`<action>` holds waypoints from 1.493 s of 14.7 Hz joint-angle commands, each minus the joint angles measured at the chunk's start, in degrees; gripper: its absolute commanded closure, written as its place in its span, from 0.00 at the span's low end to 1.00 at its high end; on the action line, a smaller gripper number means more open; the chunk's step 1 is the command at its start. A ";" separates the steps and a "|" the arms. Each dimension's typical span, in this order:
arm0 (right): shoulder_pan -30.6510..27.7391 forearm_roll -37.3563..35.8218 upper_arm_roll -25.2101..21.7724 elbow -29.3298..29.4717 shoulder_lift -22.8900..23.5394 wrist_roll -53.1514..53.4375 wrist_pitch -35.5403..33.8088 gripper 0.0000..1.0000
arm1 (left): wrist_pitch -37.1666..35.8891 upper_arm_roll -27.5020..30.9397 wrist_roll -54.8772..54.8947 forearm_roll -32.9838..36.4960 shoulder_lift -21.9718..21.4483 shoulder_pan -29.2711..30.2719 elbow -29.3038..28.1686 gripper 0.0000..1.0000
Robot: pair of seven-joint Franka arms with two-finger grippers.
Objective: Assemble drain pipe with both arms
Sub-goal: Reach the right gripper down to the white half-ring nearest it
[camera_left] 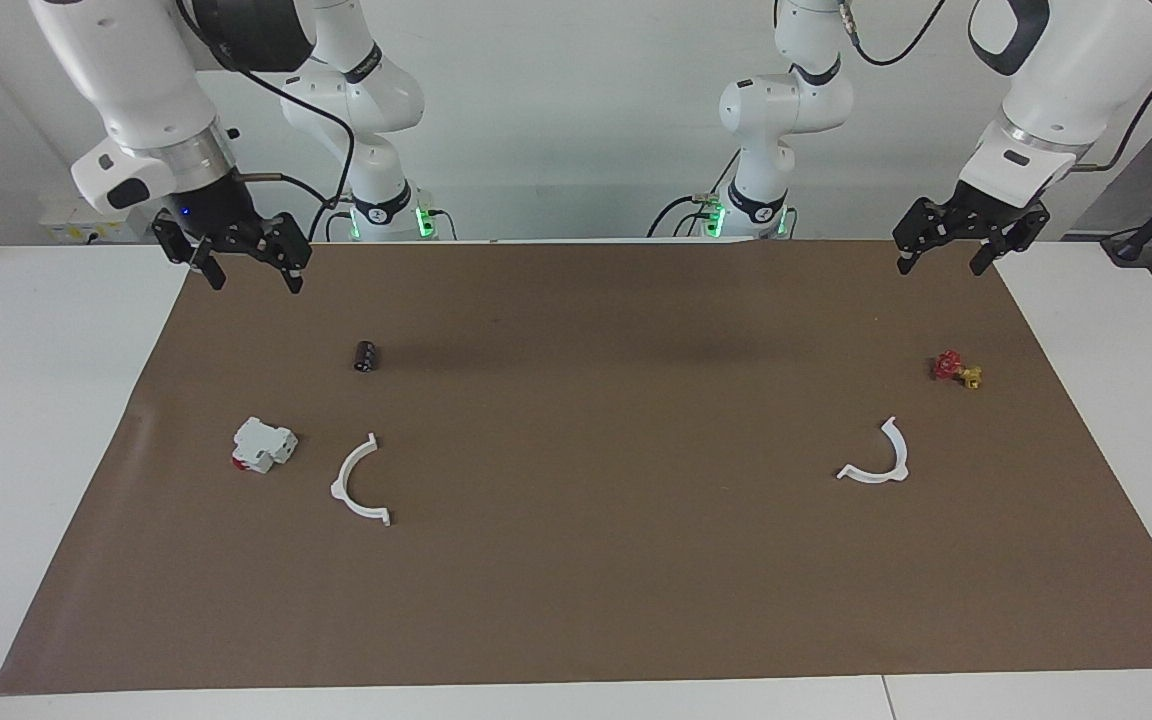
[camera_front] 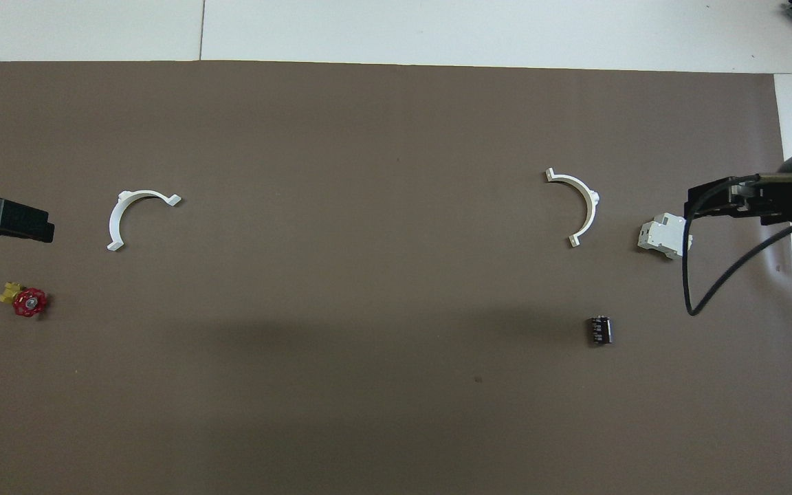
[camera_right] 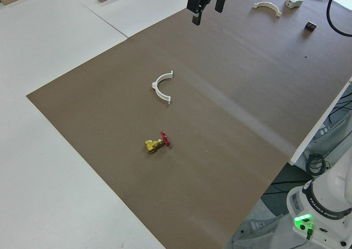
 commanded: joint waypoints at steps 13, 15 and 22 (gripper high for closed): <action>-0.49 7.95 1.08 -10.02 20.20 -40.05 36.23 0.00 | 5.51 -0.42 5.45 -0.67 -1.81 1.47 -3.86 0.00; -1.11 9.87 0.99 -10.11 22.75 -45.25 39.67 0.00 | 7.98 -0.42 8.10 -0.67 -1.73 2.43 -4.92 0.00; -1.02 11.29 0.90 -11.95 25.76 -45.80 45.22 0.12 | 14.04 -0.42 16.36 -0.76 1.43 3.49 -6.95 0.01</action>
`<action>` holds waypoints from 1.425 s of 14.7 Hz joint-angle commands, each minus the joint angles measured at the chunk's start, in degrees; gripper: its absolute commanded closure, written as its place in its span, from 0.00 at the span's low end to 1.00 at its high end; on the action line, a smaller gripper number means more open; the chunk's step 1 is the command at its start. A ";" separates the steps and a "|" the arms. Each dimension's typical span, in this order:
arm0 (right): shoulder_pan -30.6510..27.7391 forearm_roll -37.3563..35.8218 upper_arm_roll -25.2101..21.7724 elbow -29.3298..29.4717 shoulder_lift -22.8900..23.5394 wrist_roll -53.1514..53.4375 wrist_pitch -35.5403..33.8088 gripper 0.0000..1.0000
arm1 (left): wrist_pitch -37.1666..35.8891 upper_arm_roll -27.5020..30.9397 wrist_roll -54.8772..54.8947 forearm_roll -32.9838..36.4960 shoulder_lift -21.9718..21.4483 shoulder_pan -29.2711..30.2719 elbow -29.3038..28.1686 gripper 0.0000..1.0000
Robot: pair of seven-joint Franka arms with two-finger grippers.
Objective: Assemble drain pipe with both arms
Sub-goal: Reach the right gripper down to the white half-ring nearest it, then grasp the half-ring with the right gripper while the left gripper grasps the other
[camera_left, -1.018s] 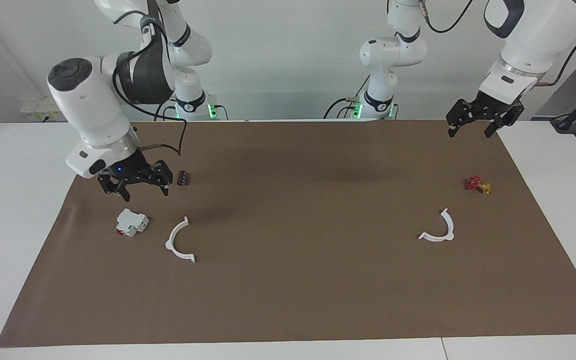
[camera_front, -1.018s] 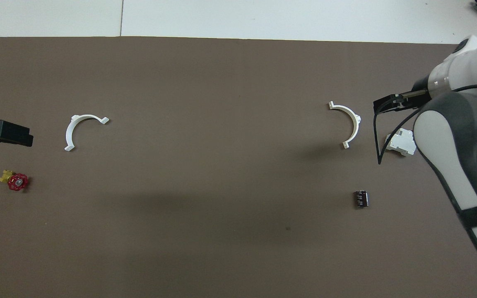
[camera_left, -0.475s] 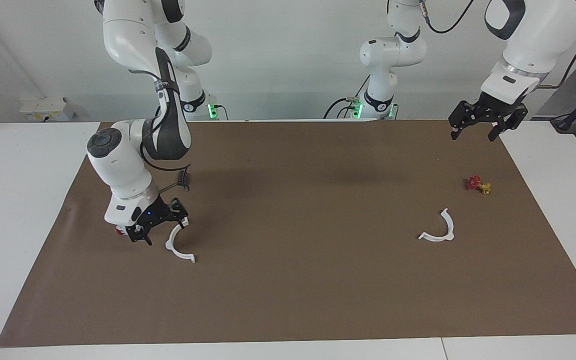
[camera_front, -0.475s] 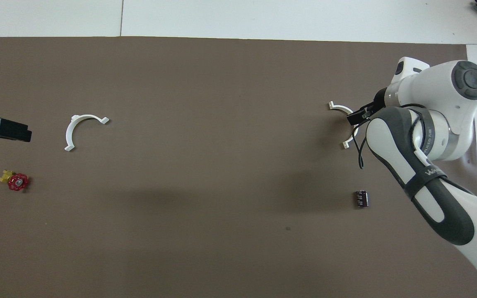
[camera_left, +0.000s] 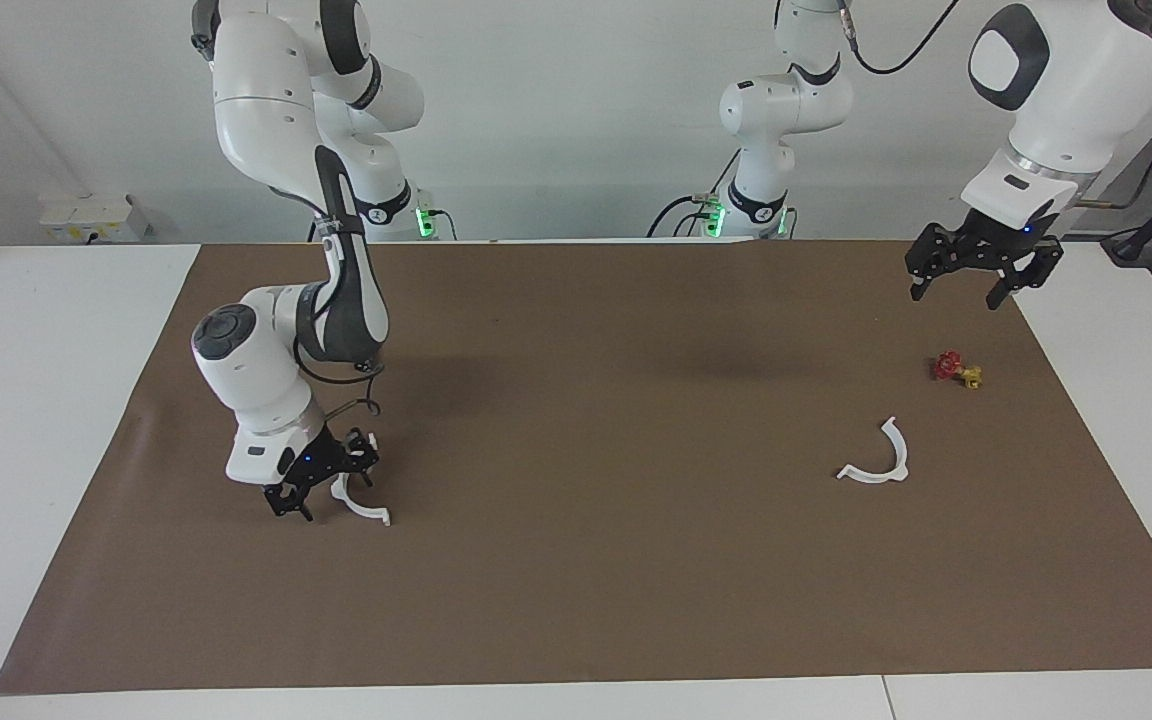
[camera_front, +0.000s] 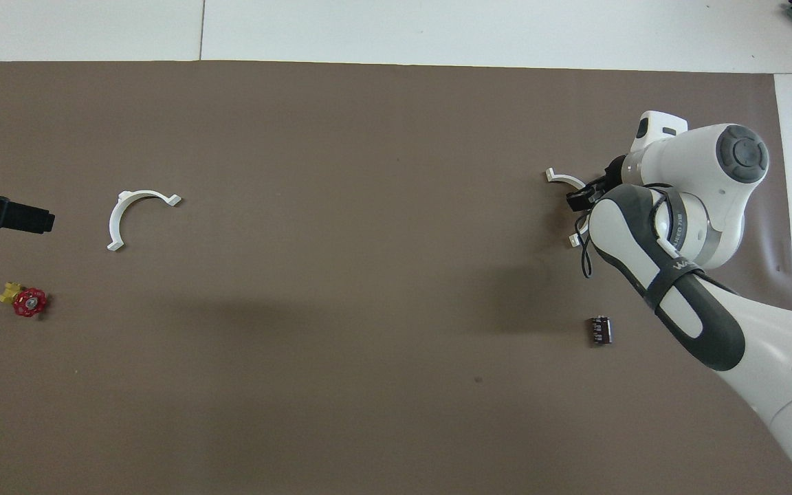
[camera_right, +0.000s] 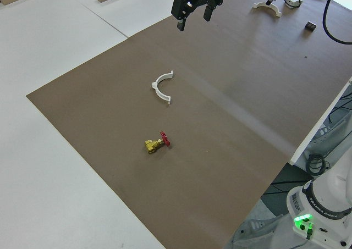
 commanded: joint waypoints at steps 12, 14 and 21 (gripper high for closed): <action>-0.05 1.55 0.22 -1.05 -1.10 0.04 -0.69 1.00 | 16.33 -0.51 8.41 -0.76 10.69 1.27 -4.14 0.02; 0.13 1.47 0.22 -0.35 -1.18 1.02 -1.83 1.00 | 18.44 -0.51 10.17 -0.76 10.87 1.35 -5.90 0.02; 1.18 0.94 1.18 3.26 -3.73 7.32 -10.35 1.00 | 25.47 -0.51 10.79 -0.76 13.50 1.35 -9.25 0.02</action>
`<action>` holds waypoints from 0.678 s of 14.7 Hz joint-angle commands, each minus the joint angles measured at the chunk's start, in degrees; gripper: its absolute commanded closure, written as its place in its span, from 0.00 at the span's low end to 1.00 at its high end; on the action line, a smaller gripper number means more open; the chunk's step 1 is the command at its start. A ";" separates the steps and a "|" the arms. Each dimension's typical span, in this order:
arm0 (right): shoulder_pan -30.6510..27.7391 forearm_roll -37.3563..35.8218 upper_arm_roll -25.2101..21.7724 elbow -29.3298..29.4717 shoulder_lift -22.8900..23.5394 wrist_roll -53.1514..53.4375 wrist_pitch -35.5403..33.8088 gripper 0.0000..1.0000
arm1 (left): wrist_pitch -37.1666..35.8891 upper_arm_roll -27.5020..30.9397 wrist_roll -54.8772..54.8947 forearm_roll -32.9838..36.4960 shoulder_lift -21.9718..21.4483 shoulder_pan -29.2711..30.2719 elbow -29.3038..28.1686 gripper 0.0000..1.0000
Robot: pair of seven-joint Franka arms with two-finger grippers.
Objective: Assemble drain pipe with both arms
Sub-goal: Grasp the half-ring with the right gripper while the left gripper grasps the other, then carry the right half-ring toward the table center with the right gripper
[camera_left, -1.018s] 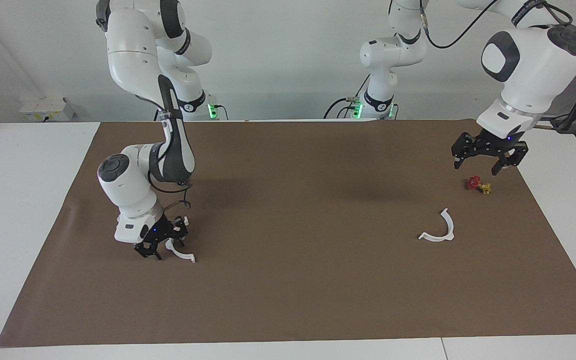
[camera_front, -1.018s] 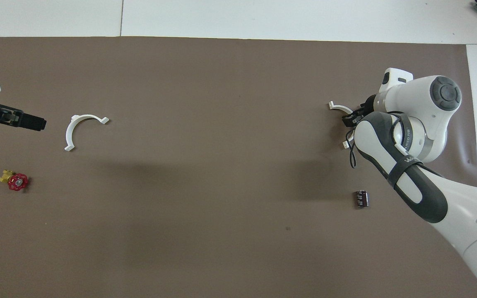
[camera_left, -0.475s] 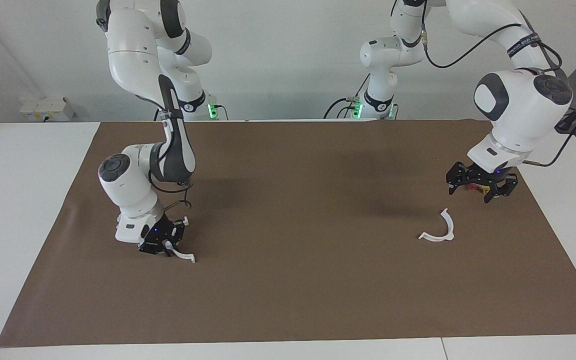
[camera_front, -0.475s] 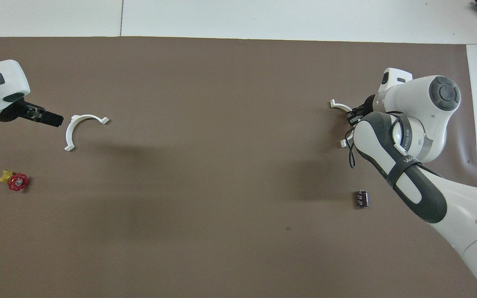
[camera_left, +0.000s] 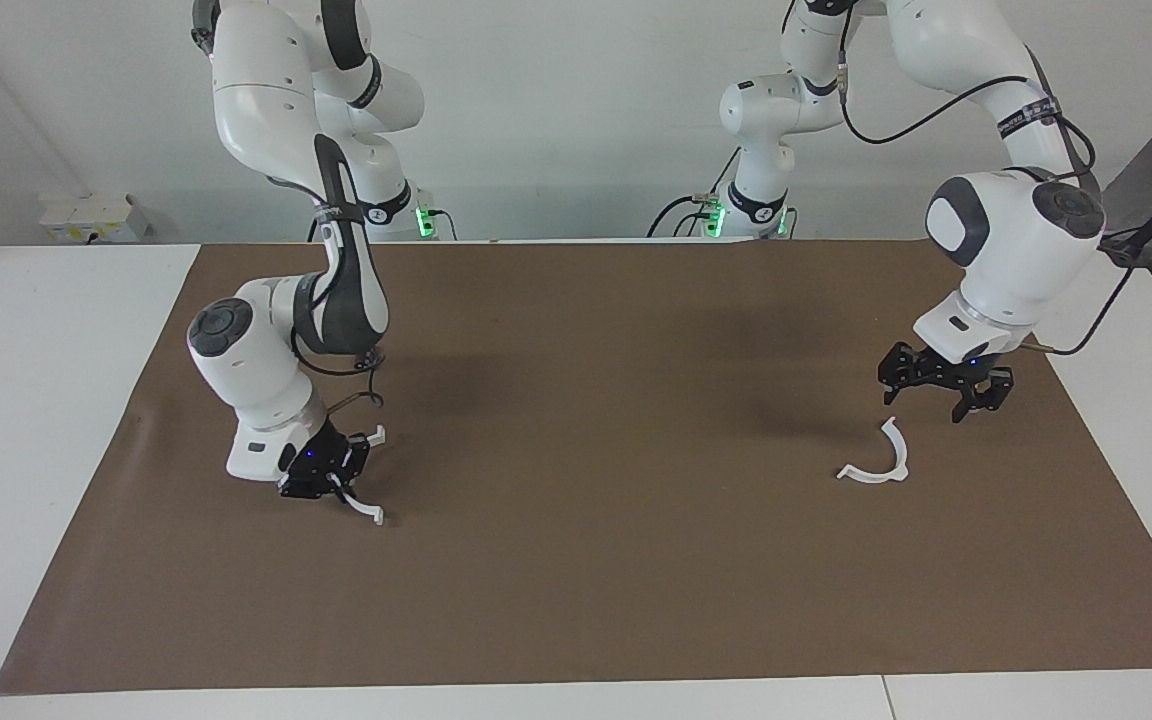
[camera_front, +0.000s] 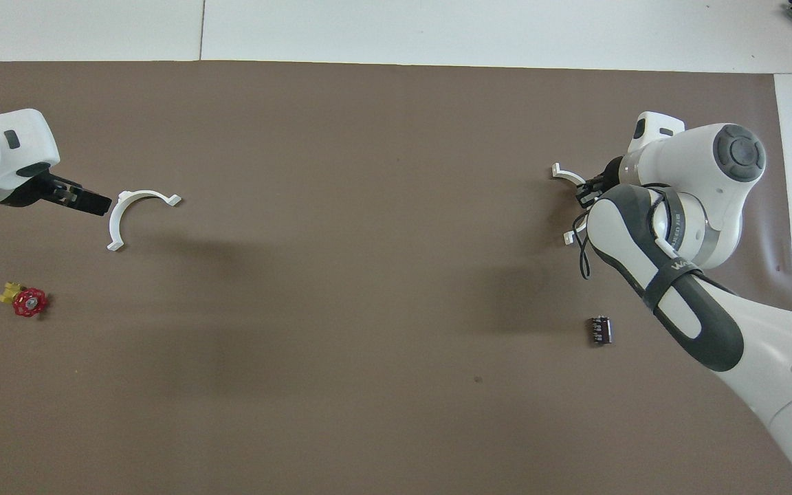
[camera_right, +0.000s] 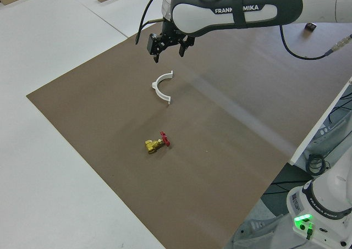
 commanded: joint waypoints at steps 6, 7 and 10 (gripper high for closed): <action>1.64 -7.69 10.54 3.32 -2.06 19.53 -6.25 1.00 | 7.49 -0.43 3.42 -0.67 5.02 1.56 -0.66 0.05; 1.73 -10.94 12.82 3.32 -2.06 24.44 -6.42 1.00 | 8.37 -0.43 3.42 -0.76 5.81 1.56 -0.57 0.05; 1.90 -13.96 17.85 3.23 -1.71 35.18 -6.51 1.00 | 11.53 -0.43 3.86 -0.67 8.63 1.65 -0.40 0.06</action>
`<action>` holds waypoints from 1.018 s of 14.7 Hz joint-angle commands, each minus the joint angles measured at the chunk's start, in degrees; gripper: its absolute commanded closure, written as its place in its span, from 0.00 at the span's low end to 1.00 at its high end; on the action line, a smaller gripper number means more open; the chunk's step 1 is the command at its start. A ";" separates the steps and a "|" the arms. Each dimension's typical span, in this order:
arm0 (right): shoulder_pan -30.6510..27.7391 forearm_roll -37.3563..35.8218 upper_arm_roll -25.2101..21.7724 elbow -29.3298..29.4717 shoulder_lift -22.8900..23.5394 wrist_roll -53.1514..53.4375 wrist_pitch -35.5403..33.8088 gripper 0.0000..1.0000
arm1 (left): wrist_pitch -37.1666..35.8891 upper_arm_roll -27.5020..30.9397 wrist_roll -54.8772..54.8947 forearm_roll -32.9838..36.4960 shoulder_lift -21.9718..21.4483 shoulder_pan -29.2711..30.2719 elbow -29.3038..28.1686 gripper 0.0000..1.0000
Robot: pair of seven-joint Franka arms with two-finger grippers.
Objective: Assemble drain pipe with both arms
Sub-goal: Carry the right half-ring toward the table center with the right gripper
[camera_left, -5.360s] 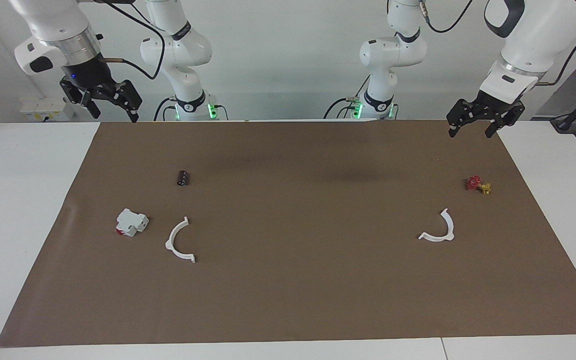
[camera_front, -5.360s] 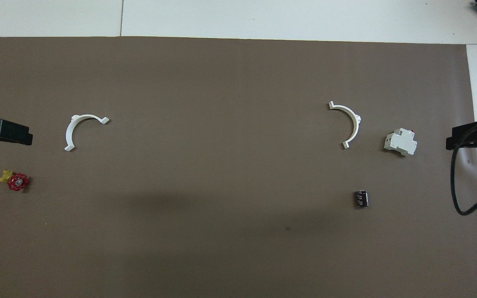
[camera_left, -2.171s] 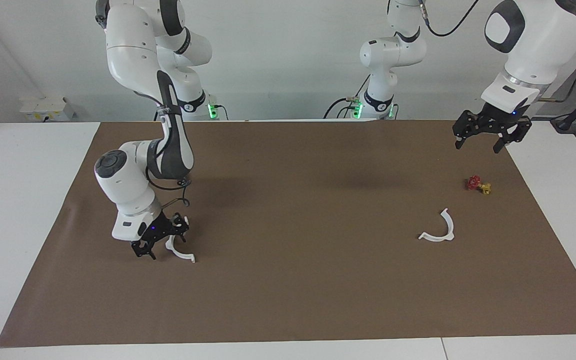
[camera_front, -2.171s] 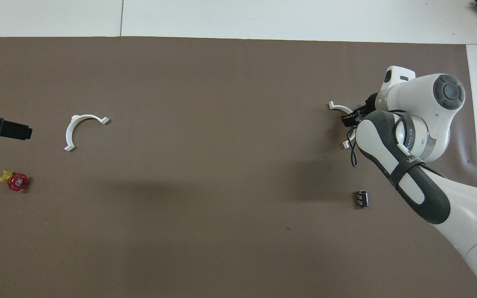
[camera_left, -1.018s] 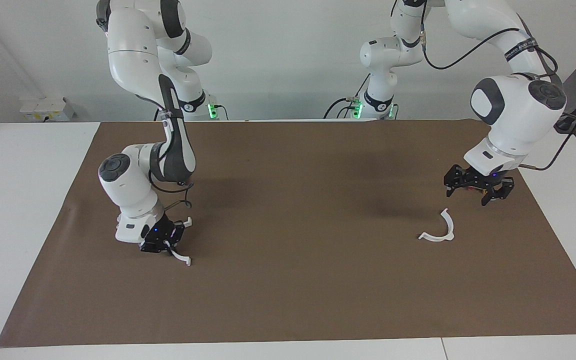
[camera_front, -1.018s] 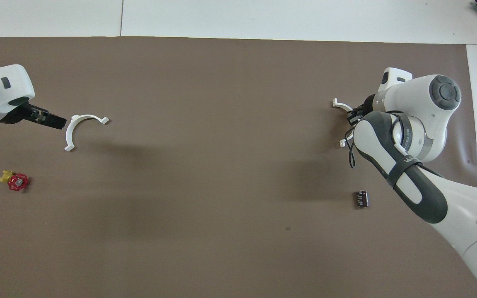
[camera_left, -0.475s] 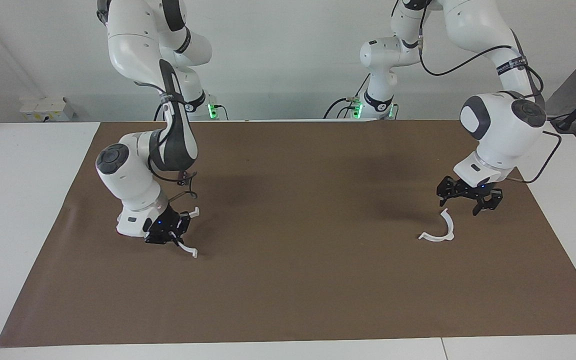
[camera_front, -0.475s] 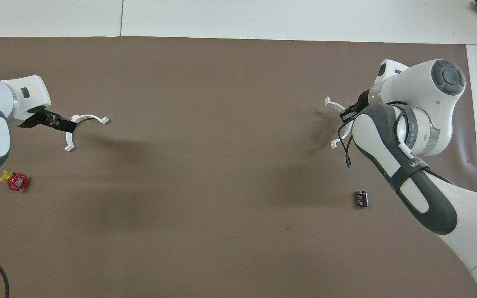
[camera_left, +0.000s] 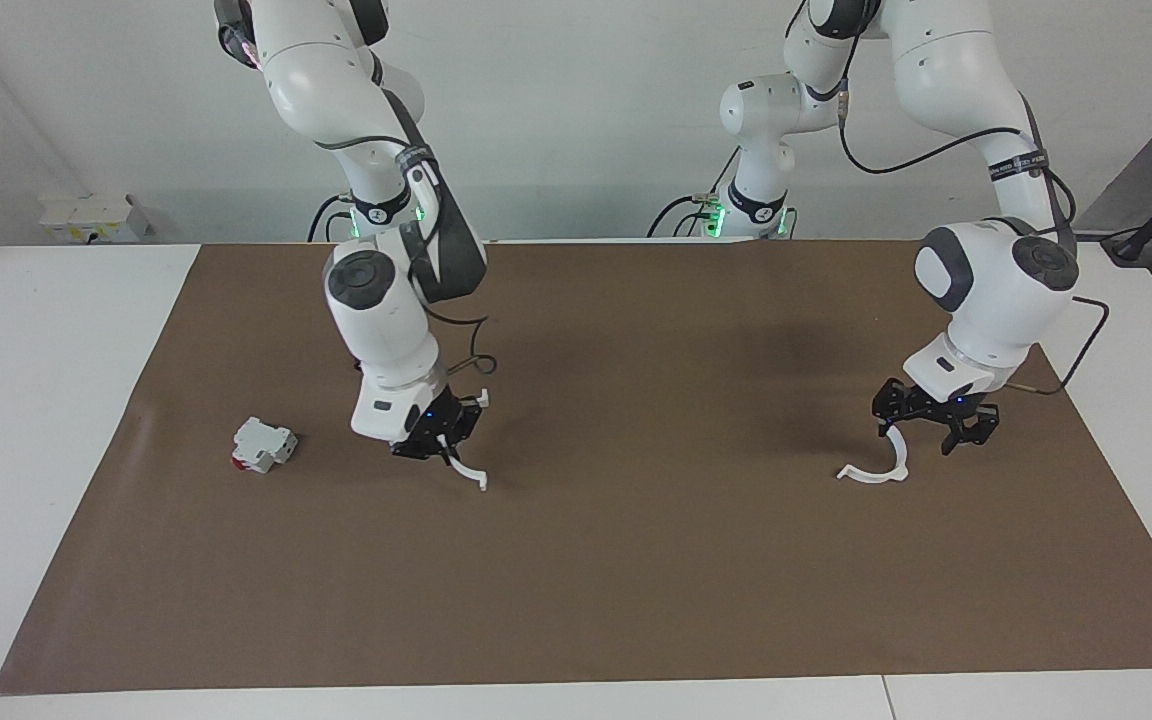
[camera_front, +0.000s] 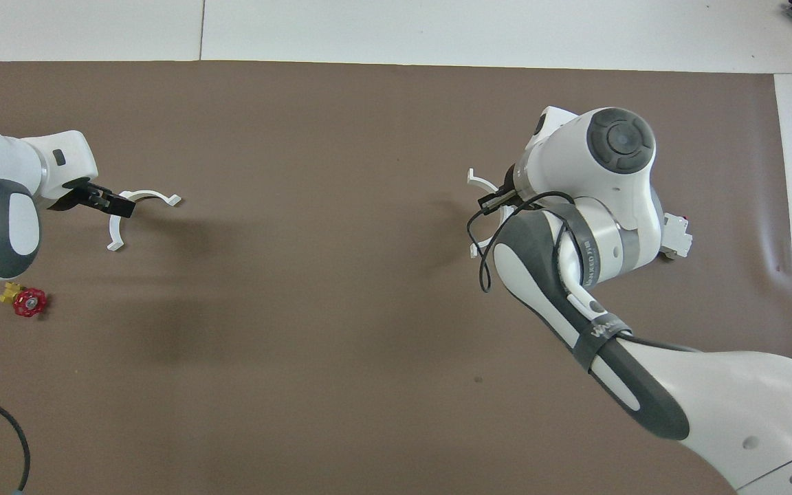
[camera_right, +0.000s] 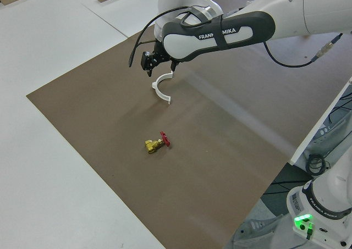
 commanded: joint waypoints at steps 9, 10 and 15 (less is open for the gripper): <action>1.25 -12.99 11.47 3.98 7.57 21.69 0.51 1.00 | 7.45 -0.55 1.91 -0.67 6.02 2.21 0.57 0.11; 1.77 -13.69 12.00 3.89 7.76 22.84 1.03 1.00 | 7.71 -0.55 2.00 -0.67 6.11 2.30 0.57 0.12; 2.74 -14.66 13.23 3.10 8.64 21.55 3.84 1.00 | 7.71 -0.55 2.52 -0.67 6.38 2.66 0.57 0.19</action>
